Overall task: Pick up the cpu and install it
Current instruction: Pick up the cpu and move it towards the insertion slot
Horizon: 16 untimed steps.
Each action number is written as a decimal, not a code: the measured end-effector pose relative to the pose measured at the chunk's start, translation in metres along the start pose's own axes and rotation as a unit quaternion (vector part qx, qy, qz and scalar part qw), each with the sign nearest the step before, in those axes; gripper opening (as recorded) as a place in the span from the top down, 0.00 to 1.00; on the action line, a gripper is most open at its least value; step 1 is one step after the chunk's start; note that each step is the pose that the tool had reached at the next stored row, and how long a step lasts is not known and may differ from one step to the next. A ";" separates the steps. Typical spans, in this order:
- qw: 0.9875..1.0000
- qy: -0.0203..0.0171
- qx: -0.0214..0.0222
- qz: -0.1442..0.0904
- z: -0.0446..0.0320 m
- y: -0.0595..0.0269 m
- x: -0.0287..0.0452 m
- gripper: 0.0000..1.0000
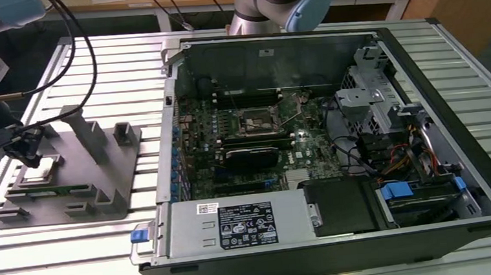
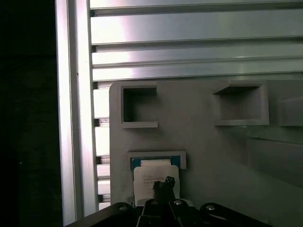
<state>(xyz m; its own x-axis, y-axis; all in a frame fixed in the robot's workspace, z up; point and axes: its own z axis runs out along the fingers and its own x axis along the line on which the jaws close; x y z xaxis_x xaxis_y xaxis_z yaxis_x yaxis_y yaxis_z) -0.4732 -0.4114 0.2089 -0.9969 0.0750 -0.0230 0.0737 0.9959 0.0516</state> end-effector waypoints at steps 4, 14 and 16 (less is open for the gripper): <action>1.000 0.000 0.000 0.000 0.0029 -0.0004 0.0020 0.89; 1.000 0.000 0.000 -0.006 0.0116 -0.0009 0.0034 0.89; 1.000 0.000 0.000 -0.007 0.0118 -0.0009 0.0034 0.89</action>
<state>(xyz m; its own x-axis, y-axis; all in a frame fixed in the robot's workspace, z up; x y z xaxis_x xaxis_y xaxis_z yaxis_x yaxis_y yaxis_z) -0.4763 -0.4114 0.1970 -0.9979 0.0612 -0.0232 0.0599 0.9968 0.0522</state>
